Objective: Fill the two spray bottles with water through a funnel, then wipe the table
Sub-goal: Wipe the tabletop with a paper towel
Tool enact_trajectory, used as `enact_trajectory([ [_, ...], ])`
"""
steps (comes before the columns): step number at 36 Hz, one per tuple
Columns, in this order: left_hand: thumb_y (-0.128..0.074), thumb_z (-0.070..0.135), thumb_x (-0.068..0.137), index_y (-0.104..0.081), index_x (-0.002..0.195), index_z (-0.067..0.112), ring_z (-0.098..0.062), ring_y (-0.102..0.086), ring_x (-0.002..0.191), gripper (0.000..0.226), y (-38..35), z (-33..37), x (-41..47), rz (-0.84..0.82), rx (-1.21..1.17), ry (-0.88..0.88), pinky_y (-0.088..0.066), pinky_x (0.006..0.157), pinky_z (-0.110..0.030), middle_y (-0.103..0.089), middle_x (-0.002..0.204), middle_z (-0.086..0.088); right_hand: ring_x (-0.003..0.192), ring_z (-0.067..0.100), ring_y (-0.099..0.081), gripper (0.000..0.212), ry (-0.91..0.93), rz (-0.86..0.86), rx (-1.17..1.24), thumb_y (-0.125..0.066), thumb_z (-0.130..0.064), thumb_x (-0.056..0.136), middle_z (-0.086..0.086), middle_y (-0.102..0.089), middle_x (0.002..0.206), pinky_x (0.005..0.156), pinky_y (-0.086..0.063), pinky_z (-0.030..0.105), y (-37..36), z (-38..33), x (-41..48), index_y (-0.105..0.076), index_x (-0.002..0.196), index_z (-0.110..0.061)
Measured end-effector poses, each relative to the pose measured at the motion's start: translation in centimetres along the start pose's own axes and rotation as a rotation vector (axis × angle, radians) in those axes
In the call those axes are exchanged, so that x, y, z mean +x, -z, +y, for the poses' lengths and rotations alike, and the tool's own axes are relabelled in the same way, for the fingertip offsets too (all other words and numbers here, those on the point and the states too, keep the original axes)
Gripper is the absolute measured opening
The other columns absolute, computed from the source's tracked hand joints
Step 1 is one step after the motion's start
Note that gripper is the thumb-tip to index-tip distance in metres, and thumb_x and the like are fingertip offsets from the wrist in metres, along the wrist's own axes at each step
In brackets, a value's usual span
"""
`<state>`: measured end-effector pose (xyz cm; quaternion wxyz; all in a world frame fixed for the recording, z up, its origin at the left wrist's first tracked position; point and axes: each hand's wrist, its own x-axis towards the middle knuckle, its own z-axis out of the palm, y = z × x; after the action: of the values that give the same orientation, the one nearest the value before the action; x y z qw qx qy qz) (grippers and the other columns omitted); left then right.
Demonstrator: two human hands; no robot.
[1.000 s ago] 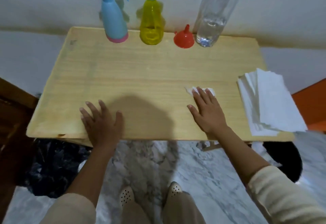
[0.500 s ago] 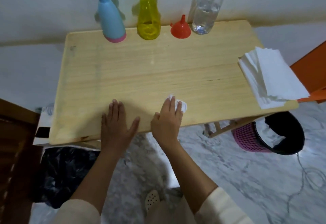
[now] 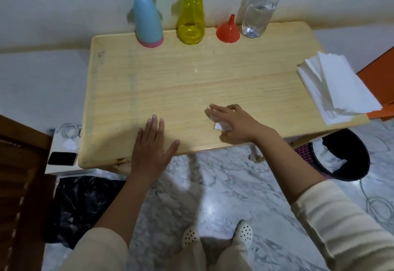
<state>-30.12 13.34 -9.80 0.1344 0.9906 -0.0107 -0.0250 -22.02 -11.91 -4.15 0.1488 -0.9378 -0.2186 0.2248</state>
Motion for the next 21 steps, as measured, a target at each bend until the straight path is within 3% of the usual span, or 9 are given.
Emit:
enact_trajectory([
  [4, -0.016, 0.065, 0.086, -0.022, 0.149, 0.007, -0.024, -0.013, 0.146, 0.085, 0.0, 0.0, -0.1, 0.000, 0.011, -0.002, -0.011, 0.116, -0.042, -0.016, 0.158, -0.011, 0.124, 0.026, -0.029, 0.064, -0.019, 0.081, 0.080, -0.058, -0.013, 0.087, -0.010, -0.028, 0.153, 0.102, -0.031, 0.033, -0.4, 0.3, 0.8, -0.033, 0.144, -0.028],
  [8, -0.013, 0.067, 0.084, -0.018, 0.150, 0.009, -0.021, -0.008, 0.147, 0.088, 0.0, -0.1, 0.0, -0.005, 0.002, -0.002, -0.008, 0.117, -0.040, -0.011, 0.159, -0.009, 0.110, 0.030, -0.051, 0.031, 0.020, 0.329, 0.079, -0.056, -0.019, 0.090, 0.001, -0.058, 0.128, 0.085, -0.025, 0.026, -2.4, 0.0, 0.8, -0.057, 0.120, -0.014],
  [10, -0.013, 0.067, 0.085, -0.018, 0.150, 0.009, -0.021, -0.008, 0.147, 0.087, 0.0, -0.1, 0.0, -0.001, -0.009, -0.009, -0.008, 0.117, -0.040, -0.011, 0.159, -0.009, 0.104, 0.031, -0.050, 0.030, -0.056, 0.450, 0.124, -0.054, -0.024, 0.091, 0.000, -0.061, 0.123, 0.084, -0.030, 0.030, -3.3, -0.5, 0.2, -0.057, 0.120, -0.015],
  [13, -0.014, 0.066, 0.084, -0.019, 0.150, 0.009, -0.021, -0.009, 0.147, 0.087, 0.0, -0.2, 0.0, 0.005, -0.015, -0.011, -0.009, 0.117, -0.040, -0.011, 0.159, -0.009, 0.124, 0.030, -0.041, 0.046, -0.142, 0.519, 0.072, -0.038, -0.034, 0.095, 0.002, -0.049, 0.141, 0.095, -0.038, 0.038, -4.7, -1.2, -0.2, -0.047, 0.135, -0.013],
  [16, -0.015, 0.066, 0.085, -0.020, 0.149, 0.008, -0.022, -0.010, 0.147, 0.087, -0.1, -0.2, 0.0, 0.007, -0.018, -0.015, -0.008, 0.117, -0.040, -0.013, 0.158, -0.010, 0.146, 0.022, -0.013, 0.054, -0.195, 0.453, 0.094, -0.020, -0.035, 0.101, 0.006, -0.020, 0.157, 0.118, -0.011, 0.037, -6.0, -2.3, 0.1, -0.023, 0.148, -0.011],
  [18, -0.015, 0.067, 0.085, -0.019, 0.149, 0.008, -0.021, -0.009, 0.147, 0.087, 0.0, -0.2, 0.0, 0.003, -0.028, -0.012, -0.008, 0.117, -0.040, -0.012, 0.158, -0.010, 0.147, 0.018, 0.000, 0.053, -0.279, 0.446, 0.122, -0.019, -0.031, 0.102, 0.005, -0.005, 0.160, 0.117, 0.003, 0.033, -6.9, -3.2, 0.4, -0.011, 0.150, -0.010],
  [21, -0.013, 0.068, 0.083, -0.018, 0.149, 0.009, -0.021, -0.007, 0.147, 0.089, 0.2, -0.3, 0.0, -0.012, -0.037, -0.020, -0.005, 0.117, -0.037, -0.010, 0.159, -0.009, 0.147, 0.016, 0.007, 0.054, -0.386, 0.494, 0.139, -0.016, -0.030, 0.102, 0.006, 0.004, 0.160, 0.116, 0.010, 0.031, -7.8, -5.0, 1.2, -0.002, 0.150, -0.008],
])
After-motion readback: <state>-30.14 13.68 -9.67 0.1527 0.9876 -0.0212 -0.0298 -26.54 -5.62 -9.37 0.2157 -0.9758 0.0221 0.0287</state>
